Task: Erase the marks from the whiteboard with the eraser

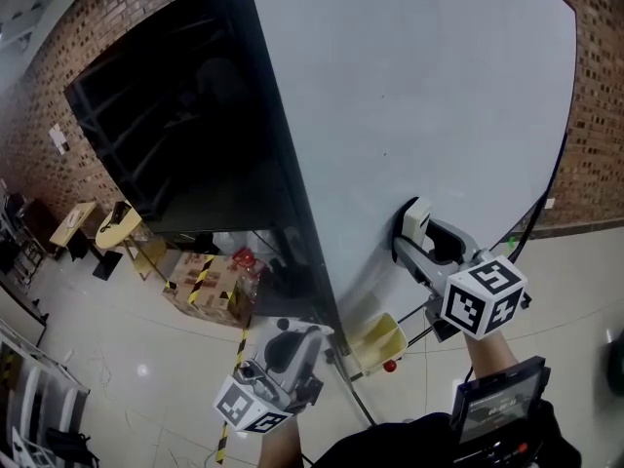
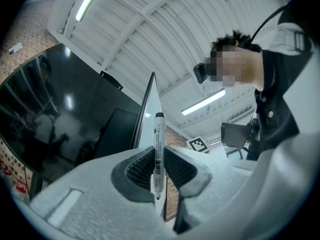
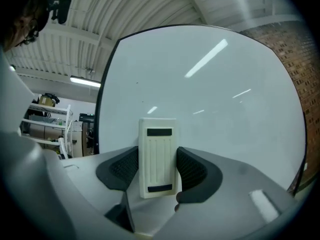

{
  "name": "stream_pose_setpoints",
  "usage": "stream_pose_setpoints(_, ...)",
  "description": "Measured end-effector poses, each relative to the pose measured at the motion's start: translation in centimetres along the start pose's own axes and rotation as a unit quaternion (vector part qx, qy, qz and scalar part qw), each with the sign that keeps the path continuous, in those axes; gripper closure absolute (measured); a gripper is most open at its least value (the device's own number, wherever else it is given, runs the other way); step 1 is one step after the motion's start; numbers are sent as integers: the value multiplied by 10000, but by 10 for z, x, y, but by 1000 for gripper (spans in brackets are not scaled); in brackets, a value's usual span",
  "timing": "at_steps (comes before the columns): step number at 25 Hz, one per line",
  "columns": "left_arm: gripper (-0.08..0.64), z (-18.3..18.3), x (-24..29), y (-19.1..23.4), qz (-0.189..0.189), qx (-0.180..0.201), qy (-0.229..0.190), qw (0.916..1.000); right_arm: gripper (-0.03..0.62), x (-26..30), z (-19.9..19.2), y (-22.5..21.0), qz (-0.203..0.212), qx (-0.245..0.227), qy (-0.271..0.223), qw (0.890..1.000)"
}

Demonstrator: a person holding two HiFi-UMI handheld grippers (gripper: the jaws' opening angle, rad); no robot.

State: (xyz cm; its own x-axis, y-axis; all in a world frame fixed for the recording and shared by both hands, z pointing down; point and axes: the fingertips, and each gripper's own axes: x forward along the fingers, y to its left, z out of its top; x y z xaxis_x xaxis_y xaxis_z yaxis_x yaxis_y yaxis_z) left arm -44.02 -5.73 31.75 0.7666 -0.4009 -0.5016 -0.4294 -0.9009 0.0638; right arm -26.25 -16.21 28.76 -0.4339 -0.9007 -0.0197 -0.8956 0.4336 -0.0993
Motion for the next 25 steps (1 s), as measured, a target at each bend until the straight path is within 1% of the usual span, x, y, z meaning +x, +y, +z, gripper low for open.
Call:
stream_pose_setpoints(4,502,3,-3,3,2,-12,-58,10000,350,8,4,54,482,-222,19,9986)
stream_pose_setpoints(6,502,5,-5,3,20,-32,-81,10000,350,11,5,82,799,-302,63,9963)
stream_pose_setpoints(10,502,9,0,3,27,-67,-80,9999,350,16,2,133,1562,-428,235,9865)
stream_pose_setpoints(12,502,8,2,2,7,-80,-76,9999,350,16,-2,146,1899,-388,305,9806)
stream_pose_setpoints(14,502,4,3,4,-21,-85,-64,9999,350,18,-10,144,1984,-394,322,9788)
stream_pose_setpoints(16,502,1,5,5,-54,-79,-34,9999,350,17,-14,122,1817,-371,318,9821)
stream_pose_setpoints(18,502,-1,9,5,-86,-66,4,9999,350,13,-13,83,1478,-240,274,9883)
stream_pose_setpoints(20,502,-3,12,5,-114,-58,52,9999,350,7,-17,34,1036,1,241,9943)
stream_pose_setpoints(22,502,-6,12,5,-145,-67,91,9998,350,0,-25,-18,497,244,226,9982)
stream_pose_setpoints(24,502,-6,14,3,-159,-73,129,9998,350,-7,-30,-60,62,507,207,9985)
stream_pose_setpoints(25,502,-6,15,3,-152,-77,147,9997,350,-9,-31,-74,-62,622,188,9979)
